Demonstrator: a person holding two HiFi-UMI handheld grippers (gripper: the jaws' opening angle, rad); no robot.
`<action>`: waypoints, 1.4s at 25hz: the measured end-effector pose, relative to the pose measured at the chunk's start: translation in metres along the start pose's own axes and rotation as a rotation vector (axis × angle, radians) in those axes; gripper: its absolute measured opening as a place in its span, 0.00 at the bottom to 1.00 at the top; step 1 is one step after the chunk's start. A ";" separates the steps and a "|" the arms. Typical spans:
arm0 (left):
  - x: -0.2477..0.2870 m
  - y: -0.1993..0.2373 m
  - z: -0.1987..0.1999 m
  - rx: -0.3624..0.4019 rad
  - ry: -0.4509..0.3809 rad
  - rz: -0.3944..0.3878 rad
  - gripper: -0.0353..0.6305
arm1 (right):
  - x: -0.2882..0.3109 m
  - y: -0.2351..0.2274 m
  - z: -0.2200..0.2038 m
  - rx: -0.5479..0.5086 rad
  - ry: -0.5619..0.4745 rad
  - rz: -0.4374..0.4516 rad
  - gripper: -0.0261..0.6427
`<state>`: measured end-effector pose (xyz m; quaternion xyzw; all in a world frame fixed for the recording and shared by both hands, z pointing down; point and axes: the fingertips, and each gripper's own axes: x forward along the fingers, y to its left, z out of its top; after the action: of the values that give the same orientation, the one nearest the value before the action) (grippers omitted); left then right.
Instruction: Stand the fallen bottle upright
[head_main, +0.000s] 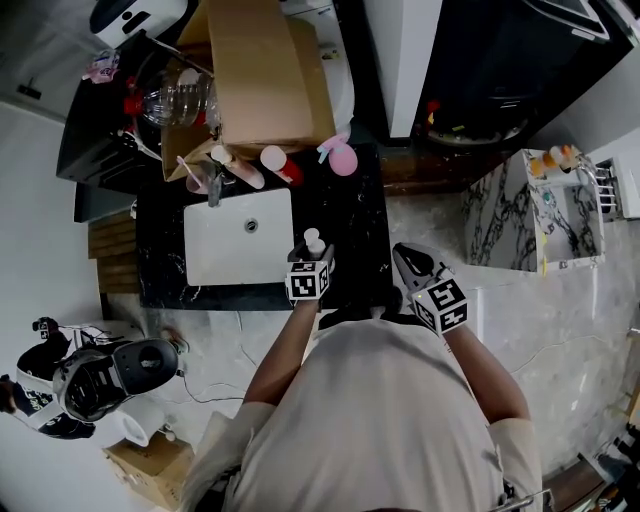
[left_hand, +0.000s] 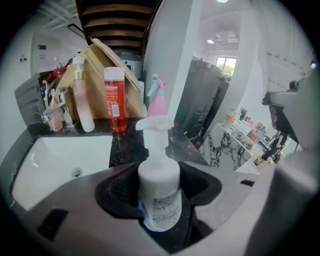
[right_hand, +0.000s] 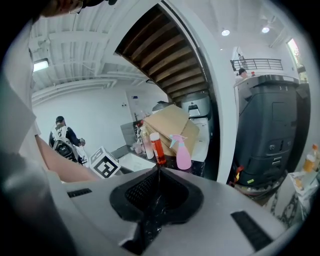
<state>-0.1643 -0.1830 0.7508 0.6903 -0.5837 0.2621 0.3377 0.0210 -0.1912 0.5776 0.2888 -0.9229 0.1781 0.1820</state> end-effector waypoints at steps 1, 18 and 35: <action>-0.001 0.002 0.002 0.002 -0.009 0.007 0.42 | 0.000 0.000 0.001 -0.004 0.001 0.000 0.09; -0.008 0.020 0.035 0.122 -0.279 0.019 0.42 | 0.006 0.009 0.011 -0.051 0.035 -0.006 0.09; -0.016 0.022 0.028 0.128 -0.351 0.008 0.43 | 0.019 0.018 -0.002 -0.054 0.075 0.043 0.09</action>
<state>-0.1892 -0.1969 0.7243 0.7434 -0.6183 0.1757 0.1850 -0.0036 -0.1855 0.5833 0.2571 -0.9259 0.1675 0.2202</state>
